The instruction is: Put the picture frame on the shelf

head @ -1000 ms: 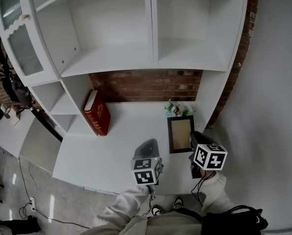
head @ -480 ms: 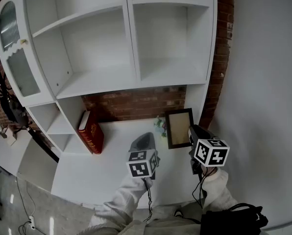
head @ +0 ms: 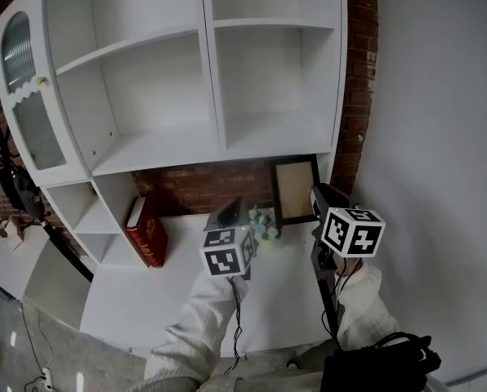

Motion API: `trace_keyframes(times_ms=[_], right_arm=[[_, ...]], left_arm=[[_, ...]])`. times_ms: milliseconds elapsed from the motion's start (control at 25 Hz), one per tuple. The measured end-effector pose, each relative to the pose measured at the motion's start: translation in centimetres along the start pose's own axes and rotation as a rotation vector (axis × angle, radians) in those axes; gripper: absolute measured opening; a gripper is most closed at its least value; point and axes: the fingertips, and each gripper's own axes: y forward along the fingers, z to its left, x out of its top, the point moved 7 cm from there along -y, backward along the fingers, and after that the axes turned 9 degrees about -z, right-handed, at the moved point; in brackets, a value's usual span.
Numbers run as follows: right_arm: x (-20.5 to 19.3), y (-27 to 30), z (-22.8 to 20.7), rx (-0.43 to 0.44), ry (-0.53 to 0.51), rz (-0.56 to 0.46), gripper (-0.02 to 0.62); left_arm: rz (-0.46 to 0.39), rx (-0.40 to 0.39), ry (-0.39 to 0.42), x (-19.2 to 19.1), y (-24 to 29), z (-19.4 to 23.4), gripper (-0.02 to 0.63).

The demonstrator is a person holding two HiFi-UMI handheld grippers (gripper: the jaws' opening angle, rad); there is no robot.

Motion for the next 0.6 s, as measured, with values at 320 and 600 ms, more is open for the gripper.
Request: trace_keyframes(times_ms=[320,600], right_arm=[[4.3,3.8,0.9,0.044,0.017,-0.065,0.074],[7.1,6.8,1.0,0.059,0.026,-0.092,0.074]], left_arm=[[-0.036,0.024,0.036,3.1,2.1,0.1,0.008],[-0.086,0.04,0.051,5.9,3.9,0.5,0.008]])
